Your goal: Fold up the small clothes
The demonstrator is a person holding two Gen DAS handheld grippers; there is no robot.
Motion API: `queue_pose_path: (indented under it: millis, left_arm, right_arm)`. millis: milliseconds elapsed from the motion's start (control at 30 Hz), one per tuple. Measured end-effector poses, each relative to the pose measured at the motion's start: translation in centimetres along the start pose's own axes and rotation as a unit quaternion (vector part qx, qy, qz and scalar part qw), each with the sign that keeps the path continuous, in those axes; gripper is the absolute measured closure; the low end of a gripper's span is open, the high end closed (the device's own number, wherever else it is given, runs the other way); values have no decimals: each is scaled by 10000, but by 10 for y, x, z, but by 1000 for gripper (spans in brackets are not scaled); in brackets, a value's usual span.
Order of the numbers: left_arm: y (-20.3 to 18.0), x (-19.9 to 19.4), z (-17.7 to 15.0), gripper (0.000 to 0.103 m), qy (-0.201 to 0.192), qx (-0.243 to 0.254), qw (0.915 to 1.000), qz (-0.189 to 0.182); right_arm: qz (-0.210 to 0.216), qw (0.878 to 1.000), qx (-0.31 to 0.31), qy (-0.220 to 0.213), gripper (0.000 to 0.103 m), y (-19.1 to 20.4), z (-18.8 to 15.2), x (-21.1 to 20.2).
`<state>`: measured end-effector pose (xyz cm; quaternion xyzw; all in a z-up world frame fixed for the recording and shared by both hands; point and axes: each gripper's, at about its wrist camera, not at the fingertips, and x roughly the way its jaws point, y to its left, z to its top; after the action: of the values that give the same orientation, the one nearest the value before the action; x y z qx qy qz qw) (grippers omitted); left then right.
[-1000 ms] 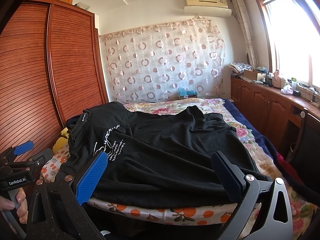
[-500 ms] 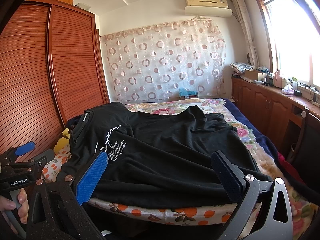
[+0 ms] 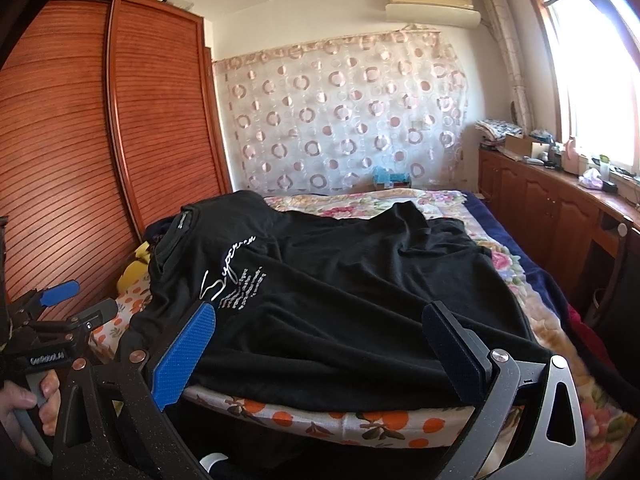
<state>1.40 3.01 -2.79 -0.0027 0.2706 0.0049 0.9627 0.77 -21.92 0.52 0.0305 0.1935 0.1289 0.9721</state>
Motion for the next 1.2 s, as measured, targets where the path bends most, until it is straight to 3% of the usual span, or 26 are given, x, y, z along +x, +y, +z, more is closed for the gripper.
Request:
queue_pose_path:
  millis: [300, 433, 600, 800, 1033, 1200]
  left_arm:
    - [55, 34, -26, 0, 513, -124, 9981, 319]
    - [76, 45, -43, 3, 796, -246, 9963, 220]
    - [85, 54, -64, 20, 1216, -445, 9916, -74]
    - [74, 54, -74, 33, 1165, -386, 9921, -244]
    - [78, 57, -81, 49, 1281, -596, 9893, -365]
    - [74, 57, -80, 61, 1270, -421, 9901, -419]
  right_arm:
    - [458, 9978, -313, 371, 0, 2, -2, 31]
    - [617, 9958, -416, 540, 0, 4, -3, 46]
    - [756, 9936, -457, 702, 0, 2, 0, 59]
    - [893, 9903, -498, 944, 0, 1, -4, 63]
    - [872, 9895, -652, 953, 0, 3, -1, 59]
    - [882, 9887, -715, 982, 0, 6, -3, 61]
